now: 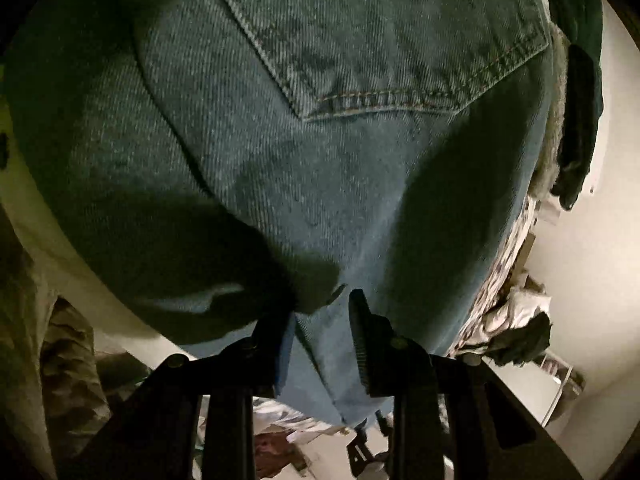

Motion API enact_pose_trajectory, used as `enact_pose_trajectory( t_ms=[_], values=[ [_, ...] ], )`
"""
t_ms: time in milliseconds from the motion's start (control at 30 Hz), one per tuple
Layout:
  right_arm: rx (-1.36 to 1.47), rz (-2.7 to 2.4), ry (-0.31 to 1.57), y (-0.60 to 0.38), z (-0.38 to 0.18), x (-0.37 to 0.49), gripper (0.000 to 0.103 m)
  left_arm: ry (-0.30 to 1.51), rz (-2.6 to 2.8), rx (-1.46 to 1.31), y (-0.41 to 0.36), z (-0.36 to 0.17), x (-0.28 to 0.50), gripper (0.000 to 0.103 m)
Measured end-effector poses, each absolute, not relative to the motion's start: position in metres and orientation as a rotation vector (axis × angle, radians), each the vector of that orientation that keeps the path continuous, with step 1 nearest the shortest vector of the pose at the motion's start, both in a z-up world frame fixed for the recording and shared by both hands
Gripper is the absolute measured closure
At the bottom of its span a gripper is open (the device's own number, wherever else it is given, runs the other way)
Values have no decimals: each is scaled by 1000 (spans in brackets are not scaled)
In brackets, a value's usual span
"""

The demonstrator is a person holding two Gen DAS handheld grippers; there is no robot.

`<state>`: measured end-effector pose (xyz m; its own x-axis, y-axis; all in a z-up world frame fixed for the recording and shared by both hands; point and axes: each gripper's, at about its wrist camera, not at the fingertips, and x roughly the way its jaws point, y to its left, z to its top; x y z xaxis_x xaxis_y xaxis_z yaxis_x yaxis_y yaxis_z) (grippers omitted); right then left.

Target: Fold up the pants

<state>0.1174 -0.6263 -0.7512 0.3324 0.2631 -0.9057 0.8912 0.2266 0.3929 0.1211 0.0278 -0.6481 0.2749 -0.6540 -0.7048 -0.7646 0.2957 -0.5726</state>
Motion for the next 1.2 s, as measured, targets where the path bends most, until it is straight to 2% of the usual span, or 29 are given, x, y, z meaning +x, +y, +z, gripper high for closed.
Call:
enact_pose_trajectory(
  t_ms=[33,67,100,133,200,400,567,800,867,933,967,1033,1067,1133,1200],
  values=[
    [1306,-621,1192,-626,-751,117,69,1409,116,-1404,31,-645,122,81],
    [1301,-627,1188,-625,-751,119,71,1390,113,-1374,31,-639,124,87],
    [1288,-637,1184,-623,-750,121,80,1374,107,-1340,28,-633,129,100],
    [1260,-656,1192,-623,-749,121,92,1361,92,-1305,26,-628,131,101],
    [1252,-675,1185,-623,-749,118,97,1348,80,-1257,26,-620,137,101],
    [1255,-695,1159,-627,-737,109,98,1354,38,-1135,30,-583,141,101],
    [1230,-704,1167,-632,-730,104,99,1436,64,-1107,43,-590,108,101],
    [1223,-710,1210,-646,-742,97,98,1530,63,-1023,28,-609,116,99],
    [1256,-677,1221,-652,-744,94,91,1560,34,-951,25,-601,122,99],
    [1272,-700,1181,-661,-735,83,76,1560,-11,-833,21,-583,123,94],
    [1269,-725,1145,-667,-727,76,73,1559,-29,-783,17,-576,124,91],
    [1266,-777,1093,-678,-717,65,71,1566,-49,-683,9,-564,124,72],
    [1262,-810,1093,-681,-714,62,71,1570,-56,-636,4,-559,123,68],
    [1251,-799,1103,-678,-708,65,71,1572,-56,-565,-1,-555,122,52],
    [1142,-734,1194,-654,-698,88,69,1563,-28,-521,-1,-550,125,51]
  ],
)
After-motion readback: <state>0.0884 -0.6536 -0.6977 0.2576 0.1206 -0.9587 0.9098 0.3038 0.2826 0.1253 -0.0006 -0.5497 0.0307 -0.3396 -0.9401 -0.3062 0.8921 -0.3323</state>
